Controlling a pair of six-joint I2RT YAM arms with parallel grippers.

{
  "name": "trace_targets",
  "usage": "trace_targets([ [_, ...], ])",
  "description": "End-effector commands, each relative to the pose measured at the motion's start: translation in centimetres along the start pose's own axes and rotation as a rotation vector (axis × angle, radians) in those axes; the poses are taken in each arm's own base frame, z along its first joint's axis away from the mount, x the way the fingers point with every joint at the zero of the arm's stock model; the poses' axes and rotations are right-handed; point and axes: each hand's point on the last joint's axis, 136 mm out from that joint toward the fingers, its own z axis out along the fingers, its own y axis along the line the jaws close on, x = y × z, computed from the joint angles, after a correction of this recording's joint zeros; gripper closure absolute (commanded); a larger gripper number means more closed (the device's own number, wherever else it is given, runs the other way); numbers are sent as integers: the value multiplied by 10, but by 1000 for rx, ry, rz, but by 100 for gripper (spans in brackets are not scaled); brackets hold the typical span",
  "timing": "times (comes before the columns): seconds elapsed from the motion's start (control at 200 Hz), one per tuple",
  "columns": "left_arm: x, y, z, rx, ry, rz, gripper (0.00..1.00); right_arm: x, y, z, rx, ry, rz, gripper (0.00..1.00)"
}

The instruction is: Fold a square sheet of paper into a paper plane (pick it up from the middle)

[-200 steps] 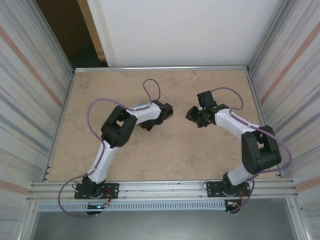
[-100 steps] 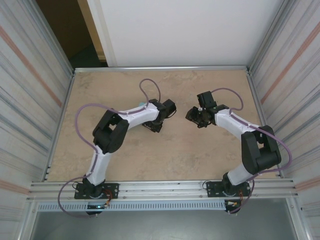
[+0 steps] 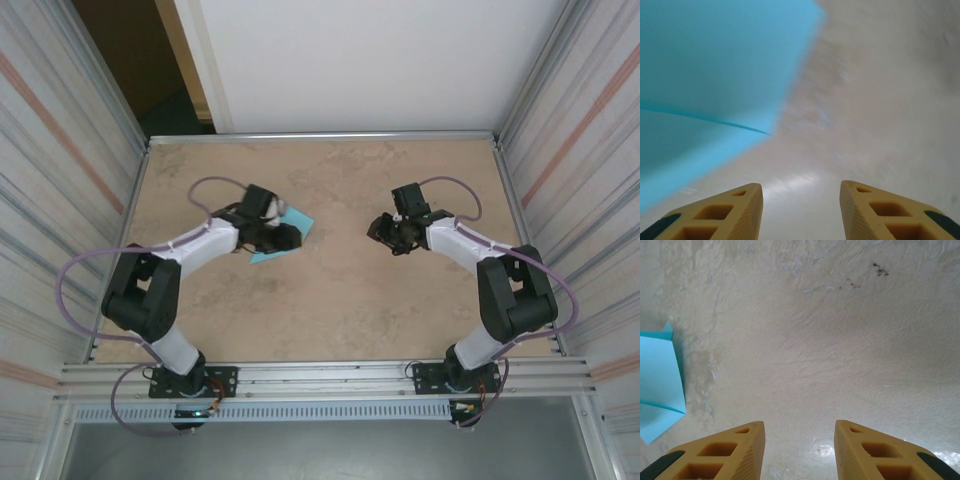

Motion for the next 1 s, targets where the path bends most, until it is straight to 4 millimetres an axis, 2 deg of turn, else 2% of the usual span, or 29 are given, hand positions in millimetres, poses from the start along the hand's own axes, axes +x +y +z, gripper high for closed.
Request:
trace_targets([
  [0.0,-18,-1,3,138,-21,-86,55,5,9,5,-23,20,11,60],
  [0.185,-38,36,14,9,-38,-116,55,9,15,10,-27,33,0,60],
  [0.461,-24,55,38,-25,19,-149,55,11,21,13,-39,51,-8,60],
  [0.536,-18,51,43,-6,43,-157,55,11,25,13,-48,53,-12,60],
  [0.661,4,31,53,30,103,-172,56,13,33,12,-78,58,-3,59],
  [0.802,30,1,67,59,154,-196,58,21,44,13,-114,67,8,60],
  [0.992,51,-43,78,96,171,-215,60,35,54,15,-130,83,-8,60],
])
